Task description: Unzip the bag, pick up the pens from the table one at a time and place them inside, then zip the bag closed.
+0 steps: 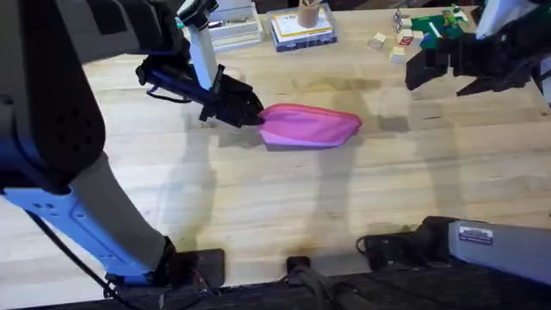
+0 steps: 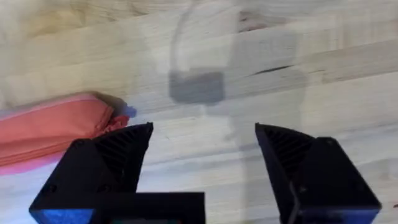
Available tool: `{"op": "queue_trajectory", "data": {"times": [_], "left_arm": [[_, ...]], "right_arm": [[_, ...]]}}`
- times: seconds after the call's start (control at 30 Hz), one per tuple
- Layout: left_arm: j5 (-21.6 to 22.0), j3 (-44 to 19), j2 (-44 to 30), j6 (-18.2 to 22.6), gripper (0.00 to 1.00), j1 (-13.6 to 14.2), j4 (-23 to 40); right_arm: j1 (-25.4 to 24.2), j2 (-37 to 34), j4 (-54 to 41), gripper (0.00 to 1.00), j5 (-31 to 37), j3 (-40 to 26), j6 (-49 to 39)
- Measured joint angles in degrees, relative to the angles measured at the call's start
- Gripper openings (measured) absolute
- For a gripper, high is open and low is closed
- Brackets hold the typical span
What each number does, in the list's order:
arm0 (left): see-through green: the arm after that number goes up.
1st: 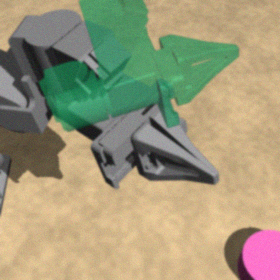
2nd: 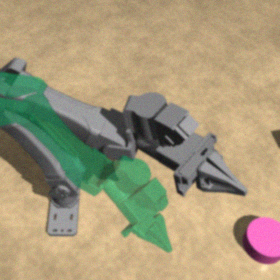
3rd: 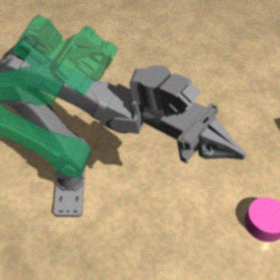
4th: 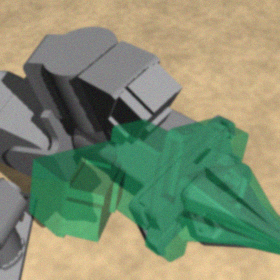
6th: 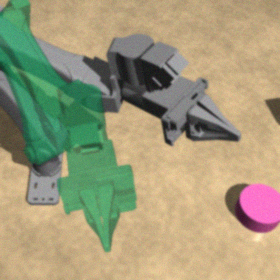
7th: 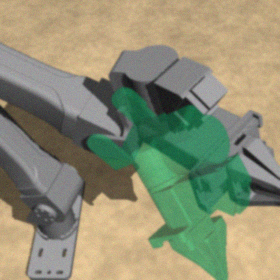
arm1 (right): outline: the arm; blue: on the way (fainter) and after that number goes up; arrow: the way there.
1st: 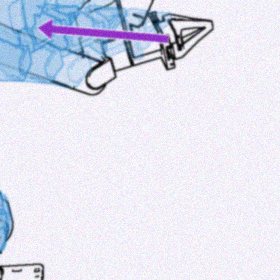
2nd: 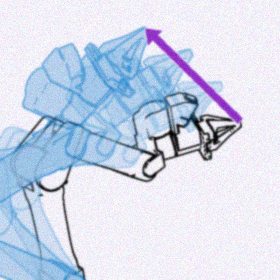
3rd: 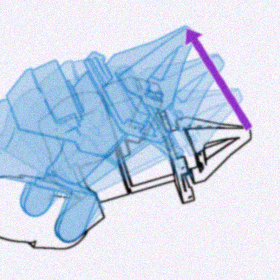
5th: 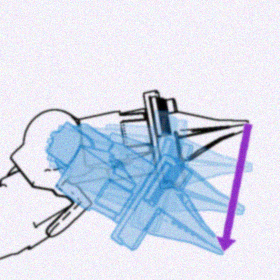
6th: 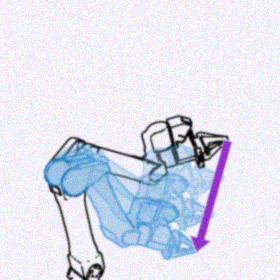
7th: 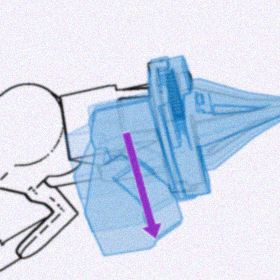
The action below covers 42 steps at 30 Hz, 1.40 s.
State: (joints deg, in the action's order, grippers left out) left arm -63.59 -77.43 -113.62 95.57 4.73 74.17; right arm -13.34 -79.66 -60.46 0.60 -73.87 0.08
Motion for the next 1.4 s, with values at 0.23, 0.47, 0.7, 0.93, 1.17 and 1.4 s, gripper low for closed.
{"op": "queue_trajectory", "data": {"times": [0.23, 0.47, 0.7, 0.93, 1.17, 1.4], "left_arm": [[-0.9, 0.0, 0.0, 0.0, 0.715, 0.0, 0.4], [-1.3, 0.0, 0.0, 0.0, 0.993, 0.0, 0.6], [-0.2, 0.0, 0.0, 0.1, 0.995, 0.0, -0.8], [3.2, -0.3, 0.0, 0.3, 0.997, 0.0, -0.6], [8.0, -4.6, 2.7, -0.9, 0.997, 0.0, 0.1], [14.5, -10.8, 11.1, -6.7, 0.997, 0.0, 3.9]], "right_arm": [[0.0, 5.7, -1.3, 0.998, -1.9, 0.0, -0.2], [1.5, 10.3, -1.4, 0.998, -2.0, 0.0, -2.4], [5.7, 11.8, -2.7, 0.998, -2.0, 0.0, -6.4], [7.8, 11.9, -4.4, 0.997, -1.9, 0.0, -8.3], [7.9, 11.9, -4.4, 0.998, -1.9, 0.0, -8.5], [7.9, 12.0, -4.2, 0.998, -1.9, 0.0, -8.7]]}}
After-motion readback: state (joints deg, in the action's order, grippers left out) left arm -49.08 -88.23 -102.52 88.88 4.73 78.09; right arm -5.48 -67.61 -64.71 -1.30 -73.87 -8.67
